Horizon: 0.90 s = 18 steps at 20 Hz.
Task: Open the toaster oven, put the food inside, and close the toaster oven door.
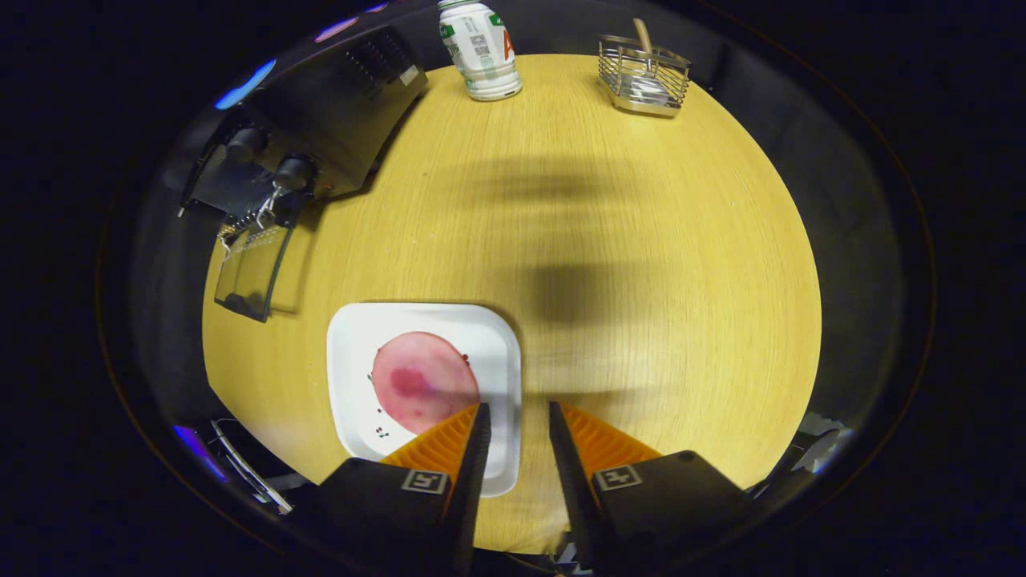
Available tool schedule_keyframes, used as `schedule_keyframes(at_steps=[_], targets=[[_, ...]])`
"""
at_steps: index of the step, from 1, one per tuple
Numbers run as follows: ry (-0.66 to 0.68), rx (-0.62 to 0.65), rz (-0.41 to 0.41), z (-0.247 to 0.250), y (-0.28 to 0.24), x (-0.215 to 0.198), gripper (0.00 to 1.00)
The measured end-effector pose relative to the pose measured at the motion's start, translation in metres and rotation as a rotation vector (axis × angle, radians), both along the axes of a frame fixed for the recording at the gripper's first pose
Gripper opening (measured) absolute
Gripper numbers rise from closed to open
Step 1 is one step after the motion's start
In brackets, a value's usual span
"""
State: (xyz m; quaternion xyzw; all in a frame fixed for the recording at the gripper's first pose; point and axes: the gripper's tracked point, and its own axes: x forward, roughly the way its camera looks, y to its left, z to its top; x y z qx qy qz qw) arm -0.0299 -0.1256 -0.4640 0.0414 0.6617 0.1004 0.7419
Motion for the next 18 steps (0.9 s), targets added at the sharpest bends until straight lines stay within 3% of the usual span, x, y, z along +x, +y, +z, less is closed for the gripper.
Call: schedule_keyframes(at_steps=[1, 4, 5, 7, 11, 14, 18], targets=[[0.007, 0.008, 0.030, -0.004, 0.005, 0.000, 0.49], [0.021, -0.017, 0.078, -0.005, 0.006, 0.000, 0.15], [0.017, 0.013, 0.070, -0.009, 0.009, 0.003, 0.18], [0.056, 0.083, 0.050, -0.011, 0.016, -0.001, 0.08], [0.057, 0.248, -0.013, -0.005, 0.017, -0.002, 0.05], [0.062, 0.408, -0.116, 0.007, 0.023, -0.010, 0.05], [0.060, 0.515, -0.231, 0.015, 0.028, -0.023, 0.05]])
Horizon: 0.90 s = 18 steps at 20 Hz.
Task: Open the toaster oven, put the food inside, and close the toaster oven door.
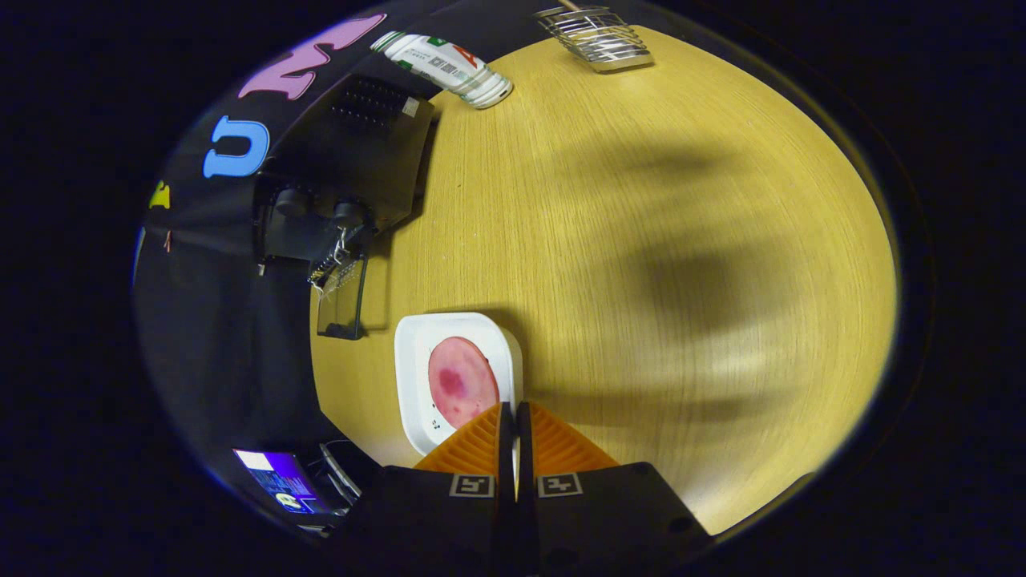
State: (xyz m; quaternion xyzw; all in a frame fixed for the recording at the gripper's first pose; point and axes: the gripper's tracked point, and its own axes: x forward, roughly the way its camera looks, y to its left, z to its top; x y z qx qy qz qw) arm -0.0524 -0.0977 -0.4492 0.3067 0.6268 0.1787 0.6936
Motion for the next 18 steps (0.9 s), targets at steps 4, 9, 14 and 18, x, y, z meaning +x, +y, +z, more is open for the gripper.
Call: schedule_keyframes(at_steps=[4, 9, 14, 18], targets=[[0.009, 0.089, -0.096, 0.021, 0.016, -0.013, 0.05], [-0.021, 0.153, -0.166, 0.071, 0.059, -0.027, 0.05], [-0.043, 0.211, -0.187, 0.104, 0.132, -0.031, 0.05], [-0.062, 0.205, -0.221, 0.116, 0.186, -0.027, 0.05]])
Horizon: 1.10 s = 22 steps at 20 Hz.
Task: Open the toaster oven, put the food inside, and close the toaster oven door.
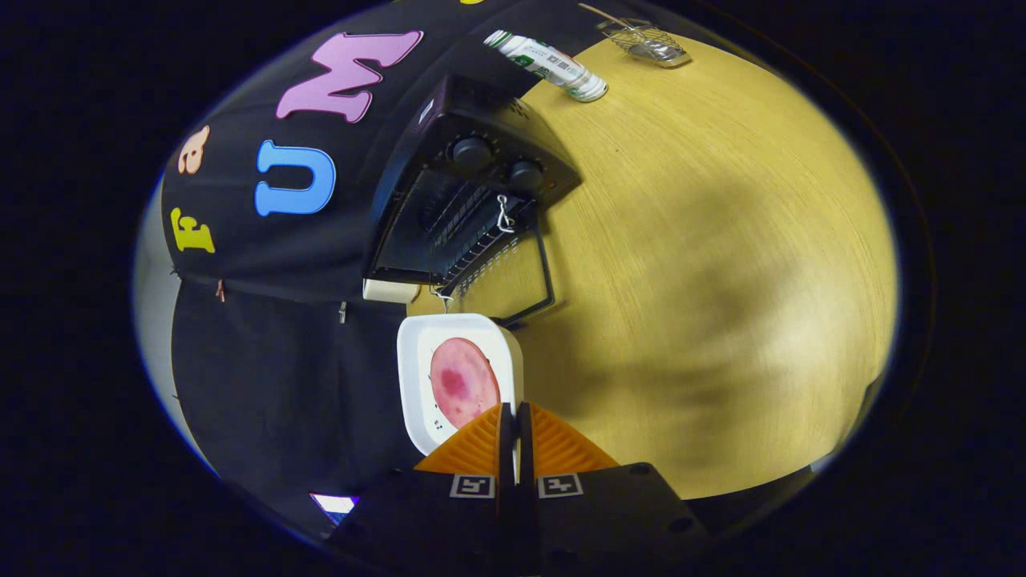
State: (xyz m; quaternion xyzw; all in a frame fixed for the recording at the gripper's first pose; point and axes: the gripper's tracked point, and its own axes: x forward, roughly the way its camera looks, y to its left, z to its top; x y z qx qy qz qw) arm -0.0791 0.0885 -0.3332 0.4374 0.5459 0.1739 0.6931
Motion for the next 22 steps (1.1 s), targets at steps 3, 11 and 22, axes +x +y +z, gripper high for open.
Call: schedule_keyframes(at_steps=[3, 11, 22], targets=[[0.005, 0.005, -0.076, 0.004, 0.038, 0.015, 0.05], [0.016, -0.037, -0.383, -0.009, 0.102, 0.086, 0.05], [0.112, -0.052, -0.926, -0.038, 0.114, 0.172, 0.05]])
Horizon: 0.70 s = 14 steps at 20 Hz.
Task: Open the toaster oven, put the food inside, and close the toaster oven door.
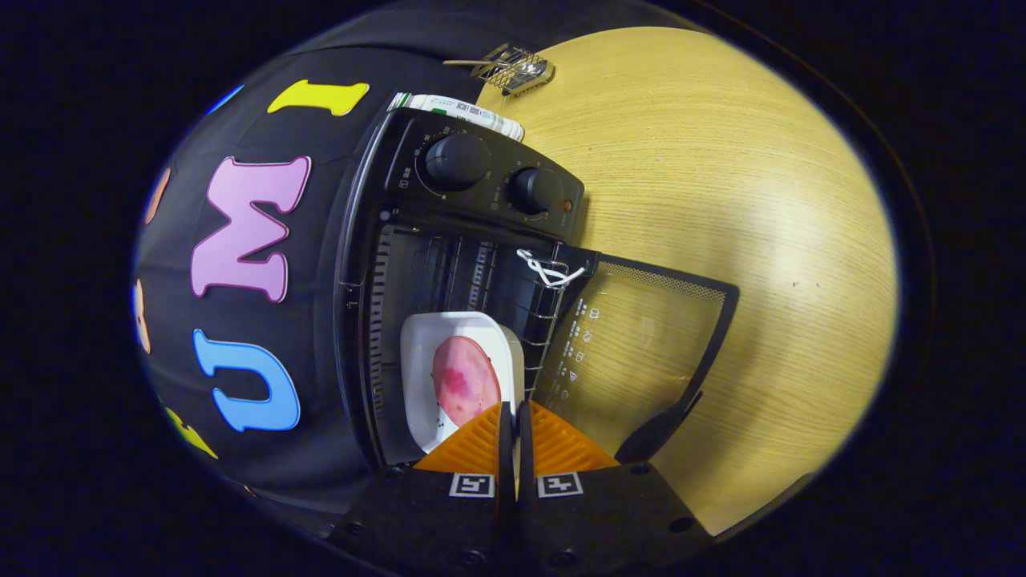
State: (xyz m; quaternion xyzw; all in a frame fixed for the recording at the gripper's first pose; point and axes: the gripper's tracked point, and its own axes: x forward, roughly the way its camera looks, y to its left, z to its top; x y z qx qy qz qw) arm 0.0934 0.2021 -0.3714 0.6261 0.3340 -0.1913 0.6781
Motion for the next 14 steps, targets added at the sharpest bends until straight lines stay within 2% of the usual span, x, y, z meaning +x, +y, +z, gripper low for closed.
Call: schedule_keyframes(at_steps=[4, 7, 14], targets=[[0.023, 0.023, -0.095, -0.006, 0.006, 0.021, 0.05], [0.034, 0.020, -0.138, -0.006, 0.004, 0.028, 0.05], [0.043, 0.022, -0.177, -0.016, 0.003, 0.038, 0.06]])
